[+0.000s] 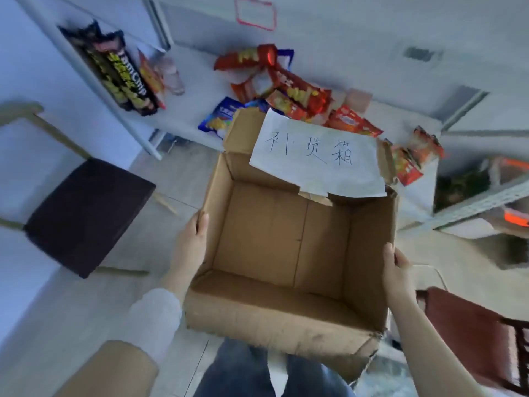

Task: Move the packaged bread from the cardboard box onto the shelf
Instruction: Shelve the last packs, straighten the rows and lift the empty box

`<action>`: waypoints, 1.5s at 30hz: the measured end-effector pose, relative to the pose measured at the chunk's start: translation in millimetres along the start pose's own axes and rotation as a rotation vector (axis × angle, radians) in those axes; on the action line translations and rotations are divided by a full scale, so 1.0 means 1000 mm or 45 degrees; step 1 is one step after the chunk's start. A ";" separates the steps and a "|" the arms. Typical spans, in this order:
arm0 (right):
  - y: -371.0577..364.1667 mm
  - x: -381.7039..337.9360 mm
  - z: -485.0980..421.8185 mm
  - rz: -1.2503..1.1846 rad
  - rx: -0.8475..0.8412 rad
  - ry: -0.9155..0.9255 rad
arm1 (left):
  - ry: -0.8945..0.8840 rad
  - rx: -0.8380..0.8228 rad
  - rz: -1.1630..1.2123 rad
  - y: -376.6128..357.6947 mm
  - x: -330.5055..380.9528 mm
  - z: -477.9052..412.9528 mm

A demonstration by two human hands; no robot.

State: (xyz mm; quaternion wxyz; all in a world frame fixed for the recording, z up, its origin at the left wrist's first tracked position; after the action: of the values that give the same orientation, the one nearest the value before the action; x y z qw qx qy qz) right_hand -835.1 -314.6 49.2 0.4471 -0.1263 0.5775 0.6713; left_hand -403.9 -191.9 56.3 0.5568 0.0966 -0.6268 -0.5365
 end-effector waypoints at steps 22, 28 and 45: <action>-0.534 -0.481 0.212 0.247 -0.986 1.058 | 0.964 1.010 0.457 0.307 -0.300 -0.159; -0.661 -0.502 0.250 0.467 -1.041 1.119 | 1.124 1.020 0.443 0.312 -0.375 -0.219; -0.818 -0.453 0.237 0.800 -1.050 1.055 | 1.395 0.887 0.400 0.220 -0.478 -0.292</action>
State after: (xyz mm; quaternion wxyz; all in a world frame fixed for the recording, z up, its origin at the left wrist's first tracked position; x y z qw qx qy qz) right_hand 115.1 -364.6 -110.9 -0.1139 -0.3603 0.4070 0.8316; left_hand 108.0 75.9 -113.8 0.8025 0.4370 -0.3966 -0.0885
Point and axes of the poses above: each hand's wrist, its own z-axis away from the middle knuckle, its own y-axis out of the back of the hand, x = y × z, the point moved 9 cm from there along -z, towards the middle knuckle, and after that the axes turned 9 degrees about x, right-handed, at the moved point
